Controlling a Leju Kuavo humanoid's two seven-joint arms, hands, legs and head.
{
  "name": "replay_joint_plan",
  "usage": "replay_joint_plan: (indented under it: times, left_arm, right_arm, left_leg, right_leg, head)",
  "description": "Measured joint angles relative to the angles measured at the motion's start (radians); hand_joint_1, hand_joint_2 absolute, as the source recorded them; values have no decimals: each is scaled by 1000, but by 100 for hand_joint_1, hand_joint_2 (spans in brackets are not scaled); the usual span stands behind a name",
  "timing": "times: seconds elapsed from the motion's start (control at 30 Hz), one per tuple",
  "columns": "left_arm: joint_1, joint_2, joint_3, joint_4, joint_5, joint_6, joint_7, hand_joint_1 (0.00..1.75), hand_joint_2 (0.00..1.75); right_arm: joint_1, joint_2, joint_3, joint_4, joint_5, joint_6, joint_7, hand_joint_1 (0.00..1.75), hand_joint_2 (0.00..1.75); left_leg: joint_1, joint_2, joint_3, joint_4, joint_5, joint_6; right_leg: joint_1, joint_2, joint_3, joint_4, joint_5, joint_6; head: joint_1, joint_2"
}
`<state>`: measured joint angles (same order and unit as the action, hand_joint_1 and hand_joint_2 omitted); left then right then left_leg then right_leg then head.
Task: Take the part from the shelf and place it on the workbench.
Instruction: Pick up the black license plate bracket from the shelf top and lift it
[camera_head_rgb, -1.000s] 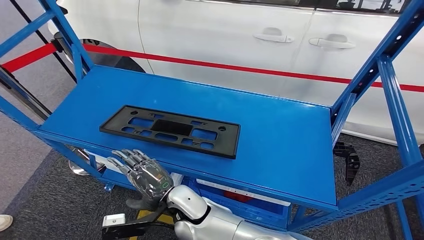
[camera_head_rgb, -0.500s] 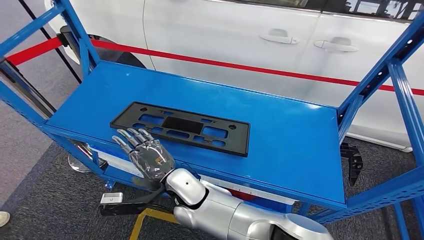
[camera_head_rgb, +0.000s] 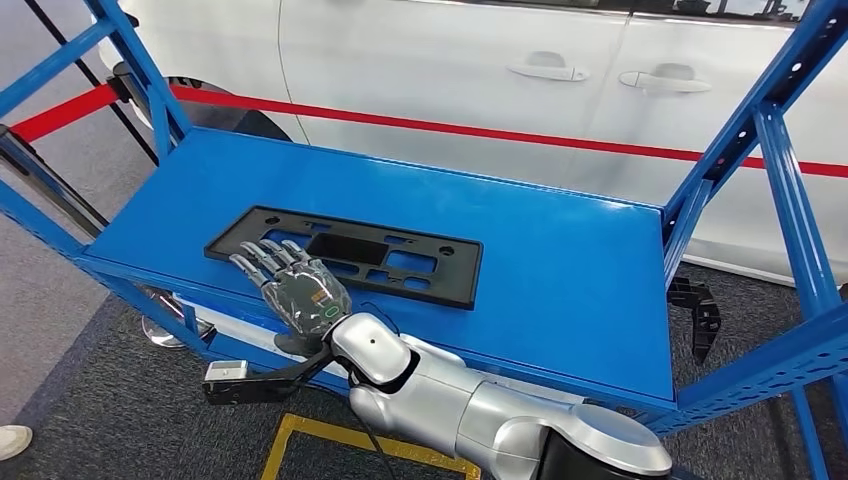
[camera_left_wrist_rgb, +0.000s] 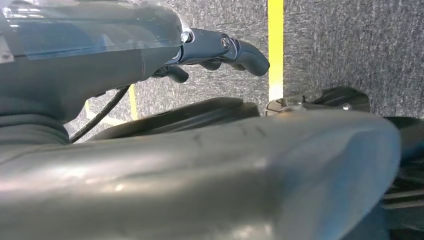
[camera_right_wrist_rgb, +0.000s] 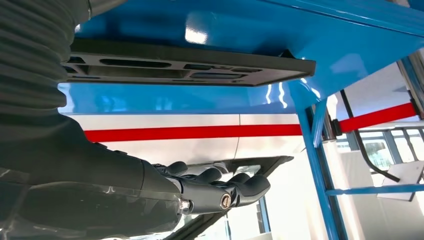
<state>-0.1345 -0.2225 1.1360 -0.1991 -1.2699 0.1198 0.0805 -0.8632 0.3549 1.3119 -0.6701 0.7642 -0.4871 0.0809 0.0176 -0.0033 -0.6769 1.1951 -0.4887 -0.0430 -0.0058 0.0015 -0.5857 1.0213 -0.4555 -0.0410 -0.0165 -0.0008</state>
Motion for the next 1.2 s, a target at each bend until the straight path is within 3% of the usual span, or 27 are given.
replay_joint_plan:
  times: [0.07,0.13,0.23,0.37,0.53,0.63,0.67,0.7,0.77,0.8,0.9,1.0,1.07,1.1,1.2]
  left_arm:
    - [-1,0,0,0,0,0,0,0,0]
    - [-3,0,0,0,0,0,0,0,0]
    - [-2,0,0,0,0,0,0,0,0]
    - [-5,0,0,0,0,0,0,0,0]
    - [-5,0,0,0,0,0,0,0,0]
    - [-4,0,0,0,0,0,0,0,0]
    - [-4,0,0,0,1,0,-1,0,0]
    - [-4,0,0,0,5,0,-4,0,0]
    - [-1,0,5,0,22,1,-15,0,0]
    - [1,0,8,0,30,2,-21,0,0]
    - [3,0,13,0,37,5,-30,0,0]
    - [5,1,17,0,37,4,-33,0,0]
    - [9,2,19,0,37,2,-34,0,0]
    - [10,2,20,0,36,1,-34,0,0]
    - [10,4,25,0,36,0,-35,0,0]
  right_arm:
    - [-5,0,0,4,0,1,0,0,175]
    - [-9,0,1,8,0,1,0,0,175]
    - [-12,0,3,12,0,1,0,0,175]
    - [-18,0,5,13,0,0,0,0,175]
    - [-18,0,5,14,0,0,0,0,175]
    - [-17,0,7,17,-1,1,0,0,175]
    - [-17,-1,8,21,-3,7,0,0,175]
    - [-22,-1,9,28,-11,19,1,0,175]
    - [-35,-2,11,59,-41,51,5,0,175]
    - [-41,-3,12,73,-55,62,7,0,175]
    - [-47,-3,15,98,-68,74,8,0,175]
    - [-47,-3,26,124,-73,90,16,0,175]
    - [-43,-3,37,148,-74,100,22,0,175]
    - [-42,-3,41,159,-75,104,23,0,175]
    - [-43,-3,51,193,-78,116,32,0,175]
  left_leg:
    - [0,-1,66,-130,46,6]
    - [-4,-2,87,-179,50,18]
    - [-2,-2,87,-187,55,37]
    - [1,0,87,-194,61,54]
    - [1,0,87,-194,61,55]
    - [1,1,87,-194,60,56]
    - [0,0,87,-193,60,56]
    - [-2,-1,86,-189,57,52]
    - [-4,-3,83,-185,53,34]
    - [-5,-3,80,-181,49,24]
    - [-2,-1,55,-125,9,12]
    - [0,-1,-18,36,-63,4]
    - [0,-1,-51,101,-71,2]
    - [0,-1,-40,77,-48,3]
    - [-3,-1,51,-117,45,14]
  right_leg:
    - [2,2,-1,5,-4,6]
    - [6,3,-5,7,-4,14]
    - [5,2,-9,11,-8,29]
    - [3,2,-58,116,-78,41]
    - [2,2,-66,134,-87,42]
    - [1,2,-124,252,-135,44]
    - [1,2,-136,273,-130,44]
    - [2,2,-112,217,-96,40]
    - [3,3,-49,66,-15,24]
    - [3,4,-24,8,6,16]
    - [-1,3,-21,2,9,5]
    - [1,2,-21,3,8,0]
    - [3,2,-20,4,7,-1]
    - [3,3,-19,5,6,-2]
    - [5,7,-16,8,2,3]
  head:
    - [0,0]
    - [1,0]
    - [2,0]
    - [2,0]
    - [2,0]
    - [2,0]
    - [2,0]
    - [2,0]
    - [2,0]
    - [2,0]
    - [0,0]
    - [0,0]
    - [0,0]
    - [0,0]
    - [0,0]
